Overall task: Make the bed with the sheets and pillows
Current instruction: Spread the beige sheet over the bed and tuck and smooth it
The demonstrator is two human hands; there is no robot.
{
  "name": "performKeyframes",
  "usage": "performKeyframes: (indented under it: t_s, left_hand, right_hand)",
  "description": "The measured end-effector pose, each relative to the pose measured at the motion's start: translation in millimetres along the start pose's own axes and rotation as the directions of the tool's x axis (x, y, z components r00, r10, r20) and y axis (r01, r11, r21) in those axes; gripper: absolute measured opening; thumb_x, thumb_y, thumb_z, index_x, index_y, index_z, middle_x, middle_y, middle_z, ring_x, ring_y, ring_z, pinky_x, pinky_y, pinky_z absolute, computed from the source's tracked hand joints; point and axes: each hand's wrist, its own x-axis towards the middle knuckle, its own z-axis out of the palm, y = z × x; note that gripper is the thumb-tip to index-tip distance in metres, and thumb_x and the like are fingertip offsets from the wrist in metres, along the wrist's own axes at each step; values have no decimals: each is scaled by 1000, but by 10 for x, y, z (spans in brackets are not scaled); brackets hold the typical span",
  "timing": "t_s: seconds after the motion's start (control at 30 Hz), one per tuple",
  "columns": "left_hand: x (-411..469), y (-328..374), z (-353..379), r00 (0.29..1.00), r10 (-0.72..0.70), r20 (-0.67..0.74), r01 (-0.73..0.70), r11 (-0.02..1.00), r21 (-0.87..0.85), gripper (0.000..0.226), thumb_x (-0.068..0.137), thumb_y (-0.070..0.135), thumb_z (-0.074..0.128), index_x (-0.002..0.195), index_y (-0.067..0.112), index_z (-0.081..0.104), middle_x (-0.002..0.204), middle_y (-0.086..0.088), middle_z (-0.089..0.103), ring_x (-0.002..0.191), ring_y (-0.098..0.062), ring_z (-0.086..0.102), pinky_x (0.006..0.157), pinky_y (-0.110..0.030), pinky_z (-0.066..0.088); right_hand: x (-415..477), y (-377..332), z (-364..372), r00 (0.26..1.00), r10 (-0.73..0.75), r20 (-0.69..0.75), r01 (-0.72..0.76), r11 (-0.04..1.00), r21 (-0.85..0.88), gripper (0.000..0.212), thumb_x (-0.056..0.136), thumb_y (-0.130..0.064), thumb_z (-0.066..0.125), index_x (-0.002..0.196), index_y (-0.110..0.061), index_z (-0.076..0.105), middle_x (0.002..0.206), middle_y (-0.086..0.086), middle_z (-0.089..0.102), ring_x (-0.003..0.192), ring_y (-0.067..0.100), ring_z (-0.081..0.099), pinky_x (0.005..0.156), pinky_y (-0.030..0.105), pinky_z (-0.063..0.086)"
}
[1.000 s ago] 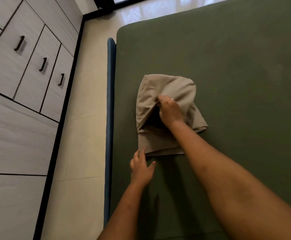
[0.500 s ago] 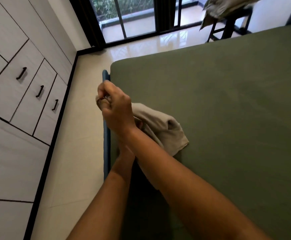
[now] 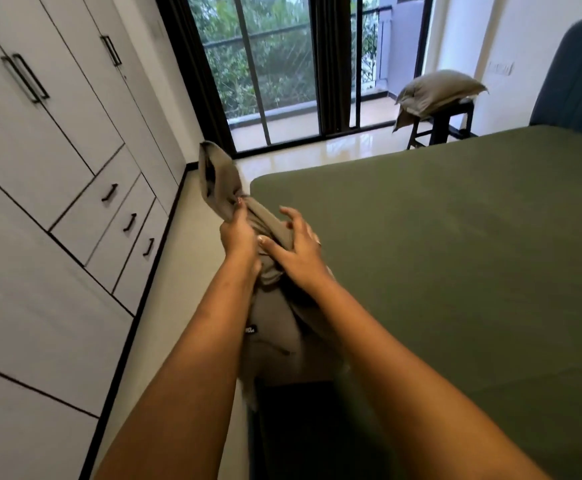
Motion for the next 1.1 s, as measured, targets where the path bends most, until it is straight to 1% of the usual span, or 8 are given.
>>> performKeyframes:
  t_s: [0.1, 0.37, 0.47, 0.57, 0.67, 0.8, 0.9, 1.1]
  left_hand:
    - [-428, 477, 80, 993, 35, 114, -32, 999, -33, 48, 91, 48, 55, 111, 5, 64, 102, -15, 70, 93, -30, 67, 88, -43, 54]
    - [-882, 1096, 237, 966, 39, 255, -18, 996, -82, 45, 92, 39, 58, 119, 3, 61, 108, -16, 69, 97, -31, 66, 89, -45, 54]
    - [-1042, 1254, 204, 957, 77, 278, -58, 996, -73, 46, 88, 36, 66, 118, 2, 59, 108, -16, 68, 97, -33, 66, 89, -46, 54]
    - [-1171, 1395, 149, 948, 128, 291, -127, 992, -21, 60, 79, 42, 74, 119, 1, 58, 107, -18, 68, 95, -34, 66, 88, -48, 55]
    - [-1266, 1560, 135, 942, 186, 281, -222, 970, 103, 65, 82, 45, 70, 125, 0, 52, 114, -17, 65, 100, -33, 64, 90, -44, 54]
    - [-1262, 1762, 190, 928, 270, 258, -348, 878, 330, 73, 84, 54, 64, 130, 0, 49, 120, -15, 62, 105, -33, 61, 92, -43, 52]
    - [-1300, 1884, 287, 897, 358, 259, -442, 732, 518, 65, 88, 52, 59, 130, 2, 52, 120, -18, 60, 107, -34, 58, 95, -43, 49]
    - [-1471, 2015, 666, 830, 484, 278, -513, 465, 722, 51, 92, 50, 54, 126, 13, 59, 112, -13, 63, 98, -30, 58, 80, -35, 47]
  right_hand:
    - [-163, -48, -186, 996, 77, -39, -77, 997, 13, 61, 78, -61, 63, 129, -30, 50, 127, 2, 50, 117, 22, 50, 103, 40, 41]
    - [-236, -703, -709, 981, -18, -192, 8, 999, -53, 31, 96, -37, 52, 116, -15, 62, 107, 8, 55, 96, 25, 55, 79, 32, 44]
    - [-198, -835, -898, 971, 41, -235, -37, 999, 23, 26, 96, -27, 51, 110, -12, 67, 107, 16, 66, 99, 32, 60, 82, 40, 48]
    - [-116, -933, -1138, 972, 99, -215, -71, 989, 130, 21, 93, -34, 54, 93, -19, 70, 100, 16, 70, 97, 34, 64, 86, 49, 51]
    - [-5, -1113, -1435, 980, 75, -183, -51, 990, 133, 24, 93, -32, 53, 100, -17, 70, 101, 11, 70, 98, 31, 63, 89, 48, 51]
    - [183, -1431, -1868, 979, 23, -201, 12, 985, 170, 25, 97, -20, 49, 110, -12, 68, 107, 10, 69, 100, 27, 63, 91, 42, 51]
    - [310, -1519, -2190, 967, 6, -256, 43, 981, 187, 26, 98, -17, 45, 112, -13, 67, 104, 5, 65, 95, 21, 59, 85, 33, 50]
    - [418, -1442, -2773, 964, 6, -267, 54, 975, 216, 23, 100, -18, 41, 110, -19, 62, 103, 5, 61, 95, 18, 57, 86, 32, 50]
